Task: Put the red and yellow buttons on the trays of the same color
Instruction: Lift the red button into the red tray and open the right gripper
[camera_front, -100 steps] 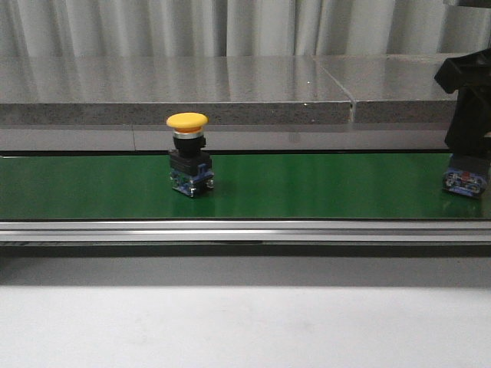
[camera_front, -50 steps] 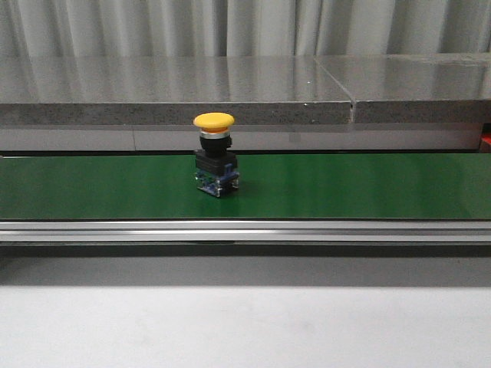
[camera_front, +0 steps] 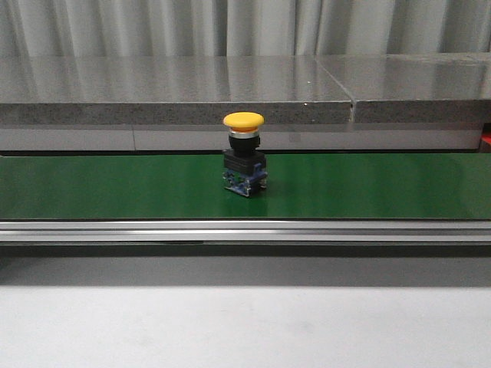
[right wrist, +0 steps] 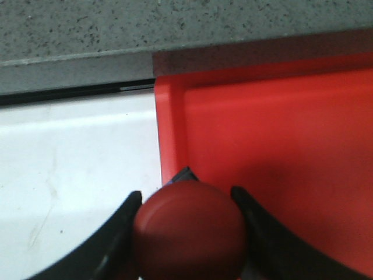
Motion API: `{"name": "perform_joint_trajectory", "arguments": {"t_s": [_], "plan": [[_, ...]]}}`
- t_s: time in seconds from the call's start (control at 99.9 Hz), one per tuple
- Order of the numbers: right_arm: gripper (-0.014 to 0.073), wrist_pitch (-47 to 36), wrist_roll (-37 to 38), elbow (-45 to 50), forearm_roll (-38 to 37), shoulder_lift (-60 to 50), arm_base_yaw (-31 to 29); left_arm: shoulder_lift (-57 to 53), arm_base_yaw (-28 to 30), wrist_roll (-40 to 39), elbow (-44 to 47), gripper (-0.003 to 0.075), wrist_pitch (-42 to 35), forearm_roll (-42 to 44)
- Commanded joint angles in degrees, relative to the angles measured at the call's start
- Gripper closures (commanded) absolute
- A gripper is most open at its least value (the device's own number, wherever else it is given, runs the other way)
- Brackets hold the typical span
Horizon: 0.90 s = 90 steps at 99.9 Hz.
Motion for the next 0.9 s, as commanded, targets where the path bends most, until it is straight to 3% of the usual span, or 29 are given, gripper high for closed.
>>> {"name": "perform_joint_trajectory", "arguments": {"t_s": [0.0,0.2,0.691,0.821,0.891], "plan": [[0.0384,-2.1,-0.6,-4.8,-0.7,-0.1,-0.3,0.4,-0.4,0.0,-1.8,0.0739,-4.0,-1.0],[0.0384,-1.8,-0.6,-8.9,-4.3,4.8,-0.5,0.4,-0.4,0.0,-1.8,0.0739,-4.0,-1.0],[0.0384,-1.6,-0.6,-10.7,-4.4,9.4,-2.4,0.4,-0.4,0.0,-1.8,0.0739,-4.0,-1.0],[0.0326,-1.7,-0.6,-10.7,-3.7,9.6,-2.4,0.4,-0.4,0.0,-1.8,0.0739,-4.0,-1.0],[0.0245,-1.8,-0.6,-10.7,-3.5,9.6,-2.4,0.4,-0.4,0.0,-1.8,0.0739,-4.0,-1.0]]}}
